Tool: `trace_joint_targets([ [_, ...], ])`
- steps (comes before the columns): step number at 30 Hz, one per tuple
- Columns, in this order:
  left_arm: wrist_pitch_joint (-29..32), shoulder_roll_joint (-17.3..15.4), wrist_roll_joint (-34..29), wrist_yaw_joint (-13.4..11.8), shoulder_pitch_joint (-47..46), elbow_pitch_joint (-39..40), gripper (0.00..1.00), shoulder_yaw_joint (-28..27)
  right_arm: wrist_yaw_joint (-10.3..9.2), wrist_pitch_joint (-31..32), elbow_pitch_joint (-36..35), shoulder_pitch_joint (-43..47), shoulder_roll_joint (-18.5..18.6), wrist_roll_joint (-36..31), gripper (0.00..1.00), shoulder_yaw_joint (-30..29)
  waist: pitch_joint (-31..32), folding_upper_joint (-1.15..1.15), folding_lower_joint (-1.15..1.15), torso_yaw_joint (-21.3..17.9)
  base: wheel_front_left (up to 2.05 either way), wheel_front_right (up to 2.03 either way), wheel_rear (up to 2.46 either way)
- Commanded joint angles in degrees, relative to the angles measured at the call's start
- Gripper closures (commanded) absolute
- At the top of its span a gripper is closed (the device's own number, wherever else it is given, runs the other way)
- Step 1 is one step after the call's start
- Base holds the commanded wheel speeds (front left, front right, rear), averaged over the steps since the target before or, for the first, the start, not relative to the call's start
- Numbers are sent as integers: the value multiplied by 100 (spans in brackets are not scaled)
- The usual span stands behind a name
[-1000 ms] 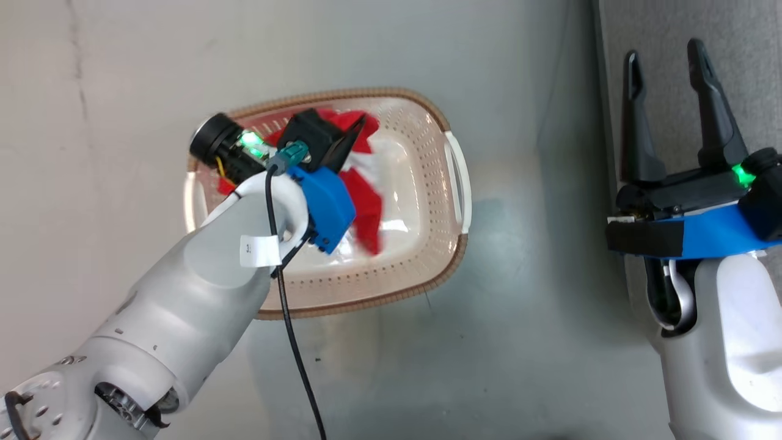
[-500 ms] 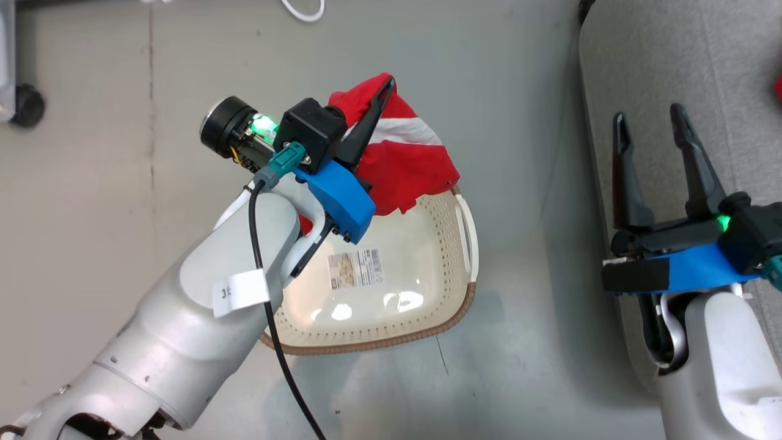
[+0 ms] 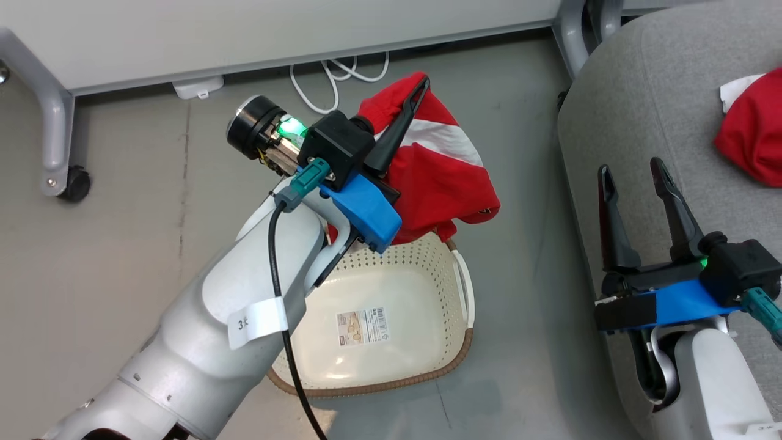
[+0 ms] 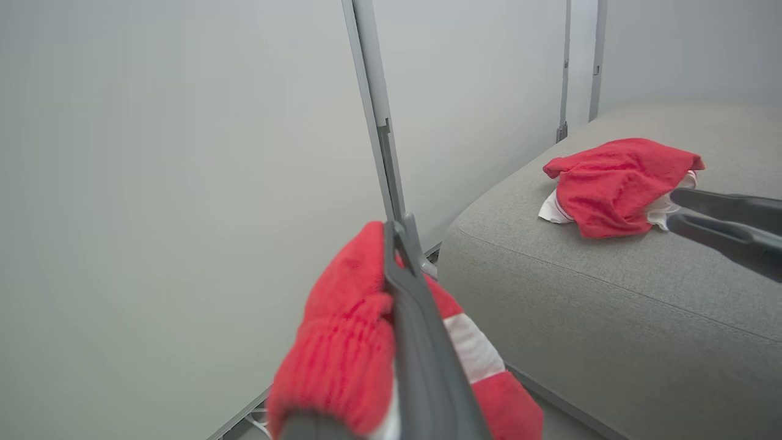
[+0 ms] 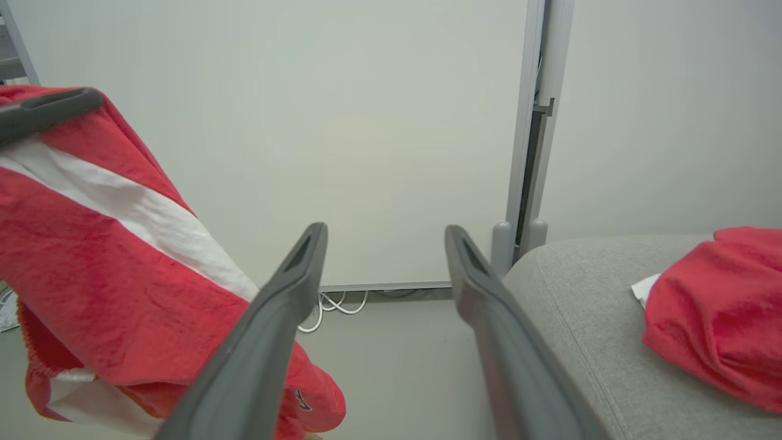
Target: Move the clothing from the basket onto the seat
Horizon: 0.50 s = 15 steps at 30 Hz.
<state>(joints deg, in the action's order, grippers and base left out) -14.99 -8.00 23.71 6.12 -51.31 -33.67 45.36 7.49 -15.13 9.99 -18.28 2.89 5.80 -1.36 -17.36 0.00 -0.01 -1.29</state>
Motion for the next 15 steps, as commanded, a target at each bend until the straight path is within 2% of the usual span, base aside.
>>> trace_joint_targets([
  [1, -28, 21, -35, 40, 98, 24, 100, -32, 1, -3, 21, 125, -2, 32, 0, 0, 181, 0, 1, 3, 0, 0, 0],
  [15, -29, 117, -209, 99, 281, 73, 100, -75, 1, -3, -26, 370, -2, -24, 0, -86, 556, 0, 1, 57, 0, 0, 0],
])
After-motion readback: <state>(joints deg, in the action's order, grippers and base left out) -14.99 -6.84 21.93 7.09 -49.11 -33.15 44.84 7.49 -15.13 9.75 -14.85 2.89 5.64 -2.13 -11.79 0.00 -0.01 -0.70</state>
